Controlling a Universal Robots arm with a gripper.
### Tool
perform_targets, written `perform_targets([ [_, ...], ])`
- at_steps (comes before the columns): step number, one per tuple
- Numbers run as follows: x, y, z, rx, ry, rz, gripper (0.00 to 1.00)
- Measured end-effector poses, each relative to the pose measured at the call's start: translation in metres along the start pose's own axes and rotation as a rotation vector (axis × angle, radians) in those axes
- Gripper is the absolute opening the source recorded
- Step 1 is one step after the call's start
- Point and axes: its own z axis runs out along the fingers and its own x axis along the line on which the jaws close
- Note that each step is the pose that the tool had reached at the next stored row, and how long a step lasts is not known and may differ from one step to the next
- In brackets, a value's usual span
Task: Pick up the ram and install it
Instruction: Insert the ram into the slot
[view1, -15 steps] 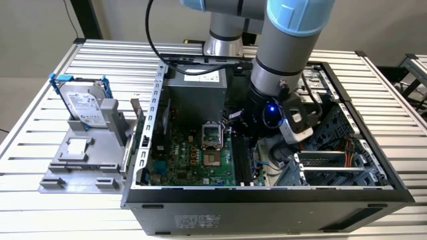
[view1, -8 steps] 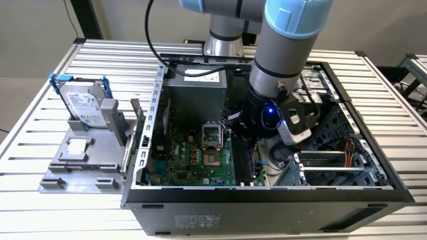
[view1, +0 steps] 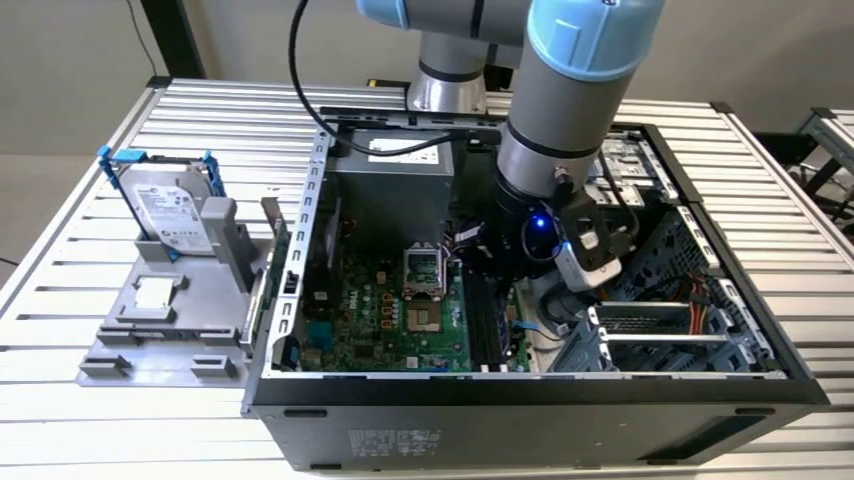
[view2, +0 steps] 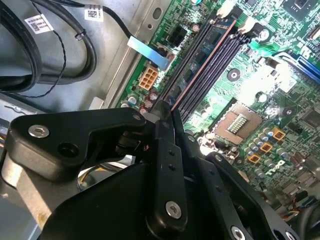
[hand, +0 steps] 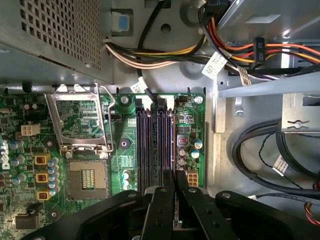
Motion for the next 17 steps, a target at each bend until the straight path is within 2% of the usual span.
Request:
perform_targets([
  [17,0.0001,0.0004,0.0049,-0.0003,-0.0001,-0.014,0.0],
])
